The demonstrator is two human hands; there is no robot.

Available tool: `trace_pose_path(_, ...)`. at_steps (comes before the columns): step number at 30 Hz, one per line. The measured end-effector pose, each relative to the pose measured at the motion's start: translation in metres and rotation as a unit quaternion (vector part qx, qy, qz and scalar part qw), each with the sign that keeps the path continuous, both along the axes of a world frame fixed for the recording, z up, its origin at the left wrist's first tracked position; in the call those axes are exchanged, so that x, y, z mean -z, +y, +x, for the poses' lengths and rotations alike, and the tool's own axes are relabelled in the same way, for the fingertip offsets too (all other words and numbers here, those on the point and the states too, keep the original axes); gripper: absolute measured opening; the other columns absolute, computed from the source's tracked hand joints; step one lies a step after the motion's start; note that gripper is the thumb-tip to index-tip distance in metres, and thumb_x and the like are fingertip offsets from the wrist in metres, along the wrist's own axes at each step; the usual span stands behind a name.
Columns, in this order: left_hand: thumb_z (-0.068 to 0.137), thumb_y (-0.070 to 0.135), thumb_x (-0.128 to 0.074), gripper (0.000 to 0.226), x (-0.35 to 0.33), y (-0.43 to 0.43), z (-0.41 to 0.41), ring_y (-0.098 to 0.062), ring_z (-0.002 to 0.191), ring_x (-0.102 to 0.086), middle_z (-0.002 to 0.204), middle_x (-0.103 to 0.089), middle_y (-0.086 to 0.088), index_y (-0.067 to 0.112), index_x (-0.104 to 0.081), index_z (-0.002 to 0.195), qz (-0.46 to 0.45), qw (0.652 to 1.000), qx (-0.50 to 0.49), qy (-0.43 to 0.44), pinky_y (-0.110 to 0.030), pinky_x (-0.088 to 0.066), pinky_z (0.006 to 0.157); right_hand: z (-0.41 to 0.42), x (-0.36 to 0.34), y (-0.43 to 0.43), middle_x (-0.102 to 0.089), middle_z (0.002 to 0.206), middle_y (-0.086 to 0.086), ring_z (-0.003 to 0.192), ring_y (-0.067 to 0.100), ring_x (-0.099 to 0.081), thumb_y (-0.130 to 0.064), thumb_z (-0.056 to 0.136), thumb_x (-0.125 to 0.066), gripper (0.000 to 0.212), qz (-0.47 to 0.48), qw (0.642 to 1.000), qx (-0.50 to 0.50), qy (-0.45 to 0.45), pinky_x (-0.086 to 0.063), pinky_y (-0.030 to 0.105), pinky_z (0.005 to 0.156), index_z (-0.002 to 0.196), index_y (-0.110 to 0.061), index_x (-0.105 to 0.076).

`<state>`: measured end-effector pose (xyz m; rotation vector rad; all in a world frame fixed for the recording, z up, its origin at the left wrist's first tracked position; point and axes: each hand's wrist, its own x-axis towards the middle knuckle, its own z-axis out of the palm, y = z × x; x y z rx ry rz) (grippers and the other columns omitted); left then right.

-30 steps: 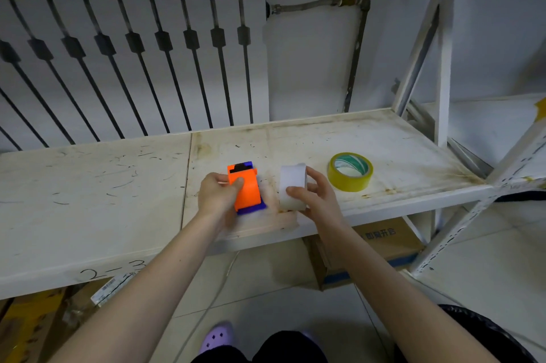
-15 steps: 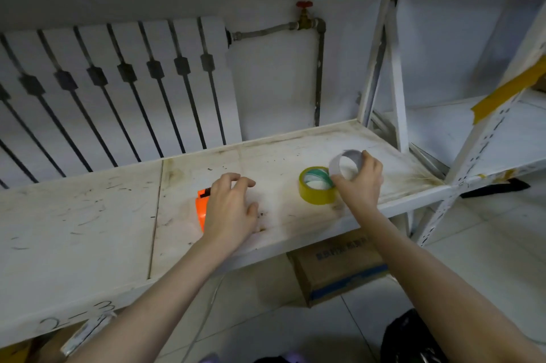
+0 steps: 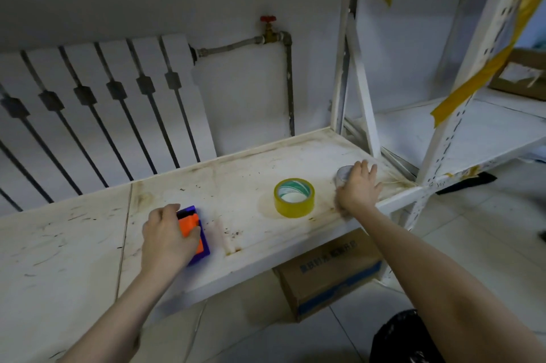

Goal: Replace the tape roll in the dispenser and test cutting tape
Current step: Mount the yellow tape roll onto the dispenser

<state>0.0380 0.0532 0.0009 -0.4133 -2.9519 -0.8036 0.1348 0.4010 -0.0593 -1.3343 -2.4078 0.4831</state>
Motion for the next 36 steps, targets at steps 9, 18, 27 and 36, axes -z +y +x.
trace_pose_path(9,0.084,0.026,-0.064,0.061,0.007,-0.01,0.002,-0.04,0.118,-0.046,0.134,-0.042,-0.022,0.002,-0.037,0.133,0.13,0.983,-0.078,-0.108,-0.043,-0.042,0.089,-0.018,-0.015,-0.103,-0.068,0.107,0.005,0.102,0.026,-0.059,-0.047,0.093,-0.043,0.042,0.076,0.954,-0.29,-0.008,-0.034,0.039,0.1,0.115,-0.016,-0.061)
trace_pose_path(18,0.092,0.008,-0.053,0.029,-0.004,-0.02,0.009,-0.02,0.06,-0.044,0.067,-0.05,-0.004,0.016,-0.049,0.064,0.31,0.917,-0.083,-0.237,-0.026,-0.029,0.05,-0.026,-0.004,-0.112,-0.069,0.094,0.005,0.092,0.026,-0.062,-0.022,0.09,-0.048,0.018,0.105,0.965,-0.218,-0.096,-0.038,0.038,0.095,0.1,-0.017,-0.062)
trace_pose_path(27,0.092,-0.001,-0.052,0.018,-0.016,-0.032,0.015,-0.024,0.072,-0.056,0.092,-0.059,-0.013,0.003,-0.057,0.108,0.464,0.835,-0.08,-0.284,-0.026,-0.044,0.049,-0.015,-0.028,-0.154,-0.064,0.096,0.013,0.088,0.029,-0.059,-0.017,0.093,-0.053,0.018,-0.065,0.951,-0.262,0.149,-0.039,0.025,0.065,0.106,-0.008,-0.063)
trace_pose_path(36,0.092,0.006,-0.053,0.014,-0.037,-0.059,0.036,-0.017,0.087,-0.062,0.097,-0.066,-0.006,0.016,-0.061,0.098,0.499,0.831,0.045,-0.242,-0.026,-0.05,0.073,0.008,-0.086,-0.237,-0.062,0.097,0.005,0.094,0.017,-0.06,-0.026,0.096,-0.05,0.015,-0.324,0.82,-0.264,0.392,-0.053,0.034,0.085,0.095,-0.015,-0.06)
